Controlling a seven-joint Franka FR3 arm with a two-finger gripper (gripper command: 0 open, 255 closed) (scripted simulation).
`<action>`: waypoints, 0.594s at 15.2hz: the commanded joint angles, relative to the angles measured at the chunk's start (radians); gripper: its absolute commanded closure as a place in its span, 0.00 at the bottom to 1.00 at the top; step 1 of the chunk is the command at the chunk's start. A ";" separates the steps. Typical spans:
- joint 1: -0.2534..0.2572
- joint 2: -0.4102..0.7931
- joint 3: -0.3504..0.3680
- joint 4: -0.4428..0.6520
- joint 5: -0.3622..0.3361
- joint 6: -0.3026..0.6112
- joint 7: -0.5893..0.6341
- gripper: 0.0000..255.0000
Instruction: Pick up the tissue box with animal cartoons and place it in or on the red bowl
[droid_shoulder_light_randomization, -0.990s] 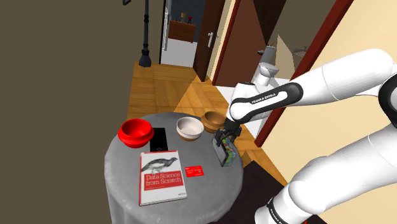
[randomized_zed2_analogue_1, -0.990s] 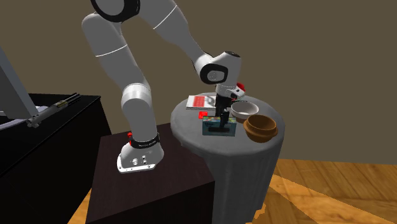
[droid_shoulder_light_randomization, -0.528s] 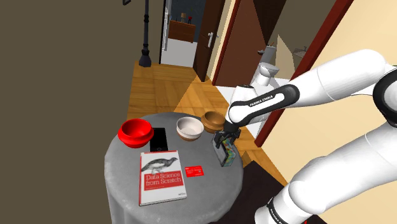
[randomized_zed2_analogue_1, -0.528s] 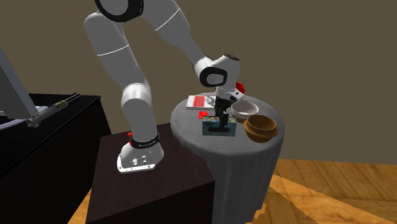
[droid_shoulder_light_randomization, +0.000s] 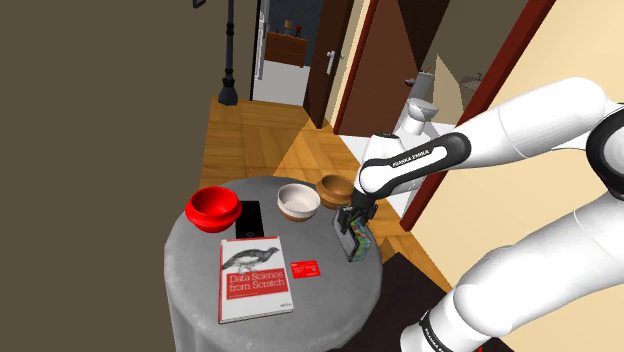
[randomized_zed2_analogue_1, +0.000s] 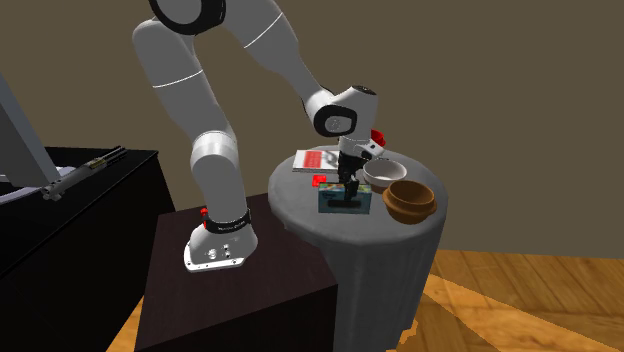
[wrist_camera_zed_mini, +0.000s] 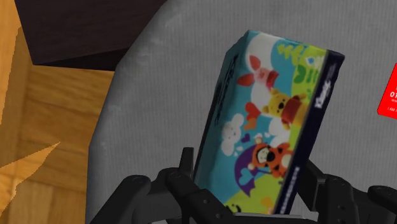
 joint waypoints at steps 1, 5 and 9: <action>0.000 0.001 0.000 -0.001 0.000 0.000 0.000 1.00; 0.000 -0.013 0.000 0.003 -0.002 -0.018 0.001 1.00; -0.002 -0.064 0.001 0.021 -0.006 -0.087 0.006 1.00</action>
